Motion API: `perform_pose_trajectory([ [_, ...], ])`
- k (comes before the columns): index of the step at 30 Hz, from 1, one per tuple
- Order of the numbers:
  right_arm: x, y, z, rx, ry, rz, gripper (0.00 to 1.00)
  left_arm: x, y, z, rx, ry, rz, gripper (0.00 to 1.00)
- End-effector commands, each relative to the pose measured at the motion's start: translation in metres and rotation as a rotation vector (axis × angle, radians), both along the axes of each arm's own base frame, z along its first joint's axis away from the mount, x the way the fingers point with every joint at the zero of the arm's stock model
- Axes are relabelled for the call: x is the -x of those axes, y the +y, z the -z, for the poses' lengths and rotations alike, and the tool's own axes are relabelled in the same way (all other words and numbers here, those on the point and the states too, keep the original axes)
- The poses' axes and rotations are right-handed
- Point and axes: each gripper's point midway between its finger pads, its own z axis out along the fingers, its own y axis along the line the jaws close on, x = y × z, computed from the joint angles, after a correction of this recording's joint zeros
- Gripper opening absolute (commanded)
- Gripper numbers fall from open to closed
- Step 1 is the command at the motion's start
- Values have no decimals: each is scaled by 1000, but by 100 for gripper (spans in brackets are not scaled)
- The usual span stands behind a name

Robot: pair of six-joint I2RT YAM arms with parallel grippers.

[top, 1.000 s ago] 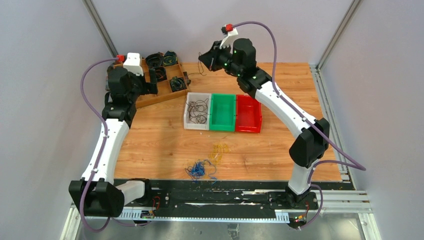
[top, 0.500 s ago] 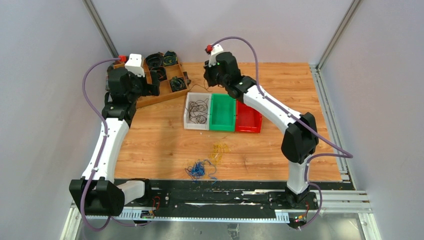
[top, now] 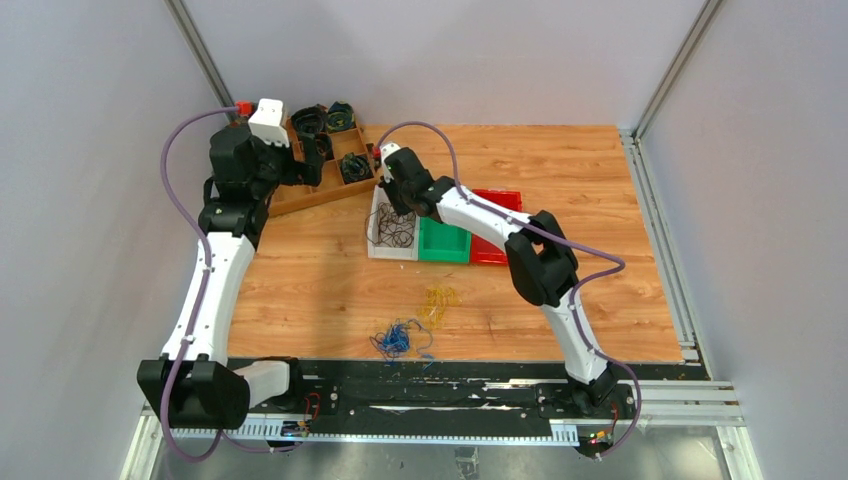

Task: Untangle the cables

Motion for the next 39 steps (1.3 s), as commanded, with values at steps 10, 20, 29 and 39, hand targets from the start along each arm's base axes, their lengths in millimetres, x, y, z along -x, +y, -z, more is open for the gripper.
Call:
perform_pose_trajectory([
  [10,-12,13,-31,-39,-40,34,44,10,-25,5,-26,53,192,98],
  [20,3,-2,-85,-104,-85,7,57,18,-32,3,-74,61,271,99],
  [29,62,8,-47,-143,-5,-88,49,20,-34,11,-93,82,306,97],
  [39,72,32,11,-76,92,-149,43,13,-24,7,-104,64,253,99],
])
